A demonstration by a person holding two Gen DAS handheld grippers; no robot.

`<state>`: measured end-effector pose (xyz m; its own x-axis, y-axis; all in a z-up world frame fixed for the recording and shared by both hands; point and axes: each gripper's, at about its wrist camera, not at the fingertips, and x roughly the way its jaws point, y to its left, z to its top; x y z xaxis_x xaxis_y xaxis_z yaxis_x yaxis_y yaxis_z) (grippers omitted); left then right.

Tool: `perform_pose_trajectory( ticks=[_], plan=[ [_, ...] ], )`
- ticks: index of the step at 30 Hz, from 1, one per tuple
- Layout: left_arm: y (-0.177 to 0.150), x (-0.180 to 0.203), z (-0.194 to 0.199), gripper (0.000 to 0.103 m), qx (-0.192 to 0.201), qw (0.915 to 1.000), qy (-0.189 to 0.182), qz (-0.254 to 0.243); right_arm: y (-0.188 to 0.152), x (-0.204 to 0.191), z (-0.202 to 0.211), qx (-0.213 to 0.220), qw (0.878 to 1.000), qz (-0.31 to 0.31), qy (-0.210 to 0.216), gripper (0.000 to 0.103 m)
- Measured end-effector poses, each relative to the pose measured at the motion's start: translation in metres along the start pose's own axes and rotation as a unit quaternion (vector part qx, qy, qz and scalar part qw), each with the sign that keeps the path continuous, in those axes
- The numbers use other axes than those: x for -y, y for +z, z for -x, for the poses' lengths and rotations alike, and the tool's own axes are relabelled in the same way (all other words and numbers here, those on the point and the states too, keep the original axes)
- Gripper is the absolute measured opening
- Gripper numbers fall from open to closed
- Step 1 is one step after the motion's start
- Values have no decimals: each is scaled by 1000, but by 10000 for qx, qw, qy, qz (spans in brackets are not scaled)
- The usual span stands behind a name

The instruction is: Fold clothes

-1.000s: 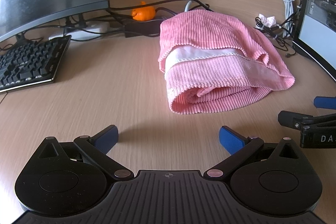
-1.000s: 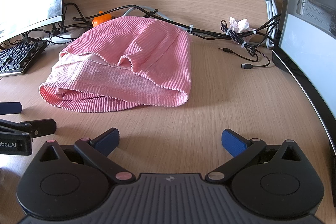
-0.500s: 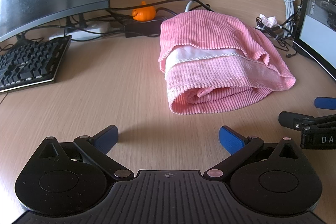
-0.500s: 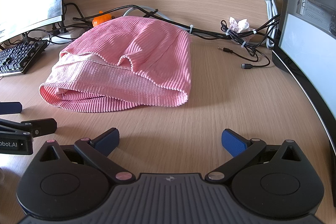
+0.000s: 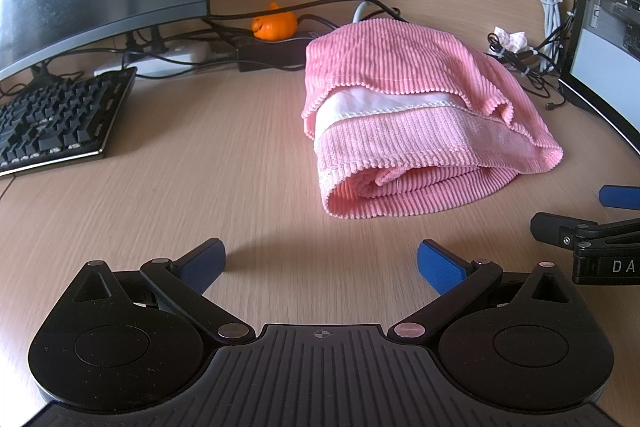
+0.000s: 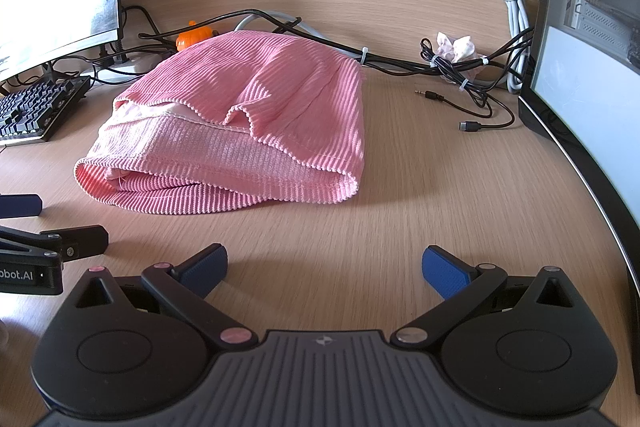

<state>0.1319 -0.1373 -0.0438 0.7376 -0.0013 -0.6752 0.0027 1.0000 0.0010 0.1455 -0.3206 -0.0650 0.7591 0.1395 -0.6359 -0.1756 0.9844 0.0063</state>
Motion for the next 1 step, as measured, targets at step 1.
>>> perform_pose_trajectory(
  ticks=[1],
  plan=[
    [0,0,0,103,0,10000,-2,-2,0,0,0,0,10000,0,0,103]
  ],
)
